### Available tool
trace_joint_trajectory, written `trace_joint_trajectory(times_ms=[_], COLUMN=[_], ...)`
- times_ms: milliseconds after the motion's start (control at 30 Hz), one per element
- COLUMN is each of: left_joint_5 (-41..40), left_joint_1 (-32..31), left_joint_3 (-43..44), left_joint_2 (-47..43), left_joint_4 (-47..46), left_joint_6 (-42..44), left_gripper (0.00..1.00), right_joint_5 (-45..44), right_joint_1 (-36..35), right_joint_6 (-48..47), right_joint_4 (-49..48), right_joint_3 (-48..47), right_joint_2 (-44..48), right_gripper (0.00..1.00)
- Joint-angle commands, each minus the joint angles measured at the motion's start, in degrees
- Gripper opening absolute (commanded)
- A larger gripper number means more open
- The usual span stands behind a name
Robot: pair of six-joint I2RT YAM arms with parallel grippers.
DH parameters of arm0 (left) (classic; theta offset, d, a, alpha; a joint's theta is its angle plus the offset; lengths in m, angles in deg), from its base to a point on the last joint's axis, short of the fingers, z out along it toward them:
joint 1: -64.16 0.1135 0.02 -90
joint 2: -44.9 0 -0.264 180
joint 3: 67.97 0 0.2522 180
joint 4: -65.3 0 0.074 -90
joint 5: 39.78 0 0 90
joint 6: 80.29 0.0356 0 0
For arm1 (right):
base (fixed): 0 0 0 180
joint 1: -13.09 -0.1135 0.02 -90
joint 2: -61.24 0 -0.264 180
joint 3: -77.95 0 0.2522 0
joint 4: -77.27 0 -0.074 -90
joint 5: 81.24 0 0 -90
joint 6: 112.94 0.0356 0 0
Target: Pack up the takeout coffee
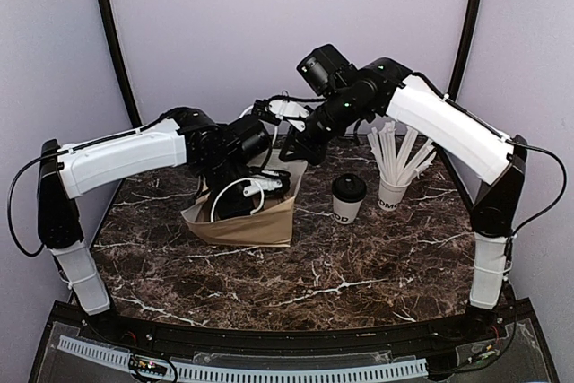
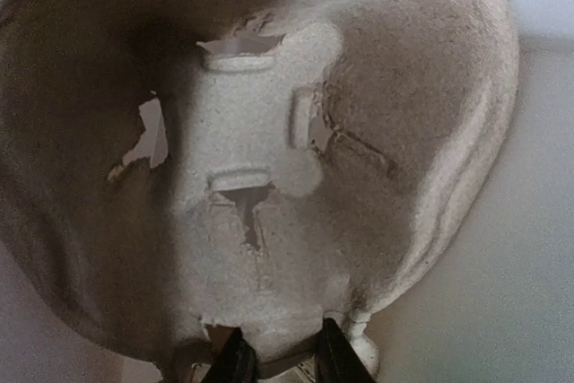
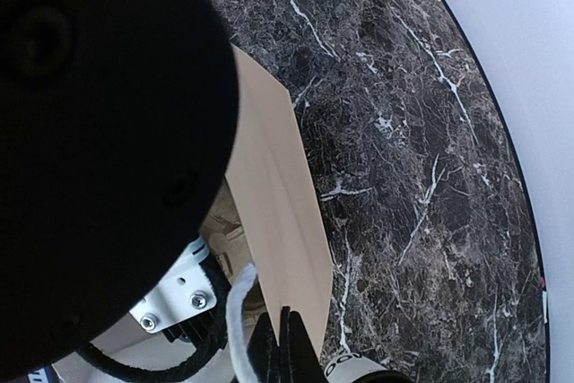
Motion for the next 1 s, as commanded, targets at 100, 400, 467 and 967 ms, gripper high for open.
trace_joint_trajectory(times_ms=[100, 400, 467, 967], left_joint_5=[-1.5, 2.0, 3.1, 5.0], left_joint_1=[0.1, 1.6, 2.6, 4.7], left_joint_3=[0.3, 4.6, 5.1, 7.5], left_joint_2=[3.2, 4.9, 4.8, 5.0], left_joint_4=[0.0, 0.5, 0.4, 1.9], left_joint_6=[1.2, 1.6, 1.7, 0.6], left_gripper=[0.25, 0.27, 0.27, 0.27], right_joint_5=[3.8, 6.6, 5.7, 10.6], right_joint_1=[0.5, 3.0, 3.0, -4.0], right_joint_6=[1.5, -1.7, -3.1, 1.2], right_joint_4=[0.7, 1.8, 0.8, -7.6], right_joint_3=[-3.5, -4.9, -3.5, 13.0], right_joint_2=[-1.3, 5.8, 8.8, 12.3], right_gripper=[0.10, 0.55, 0.56, 0.55])
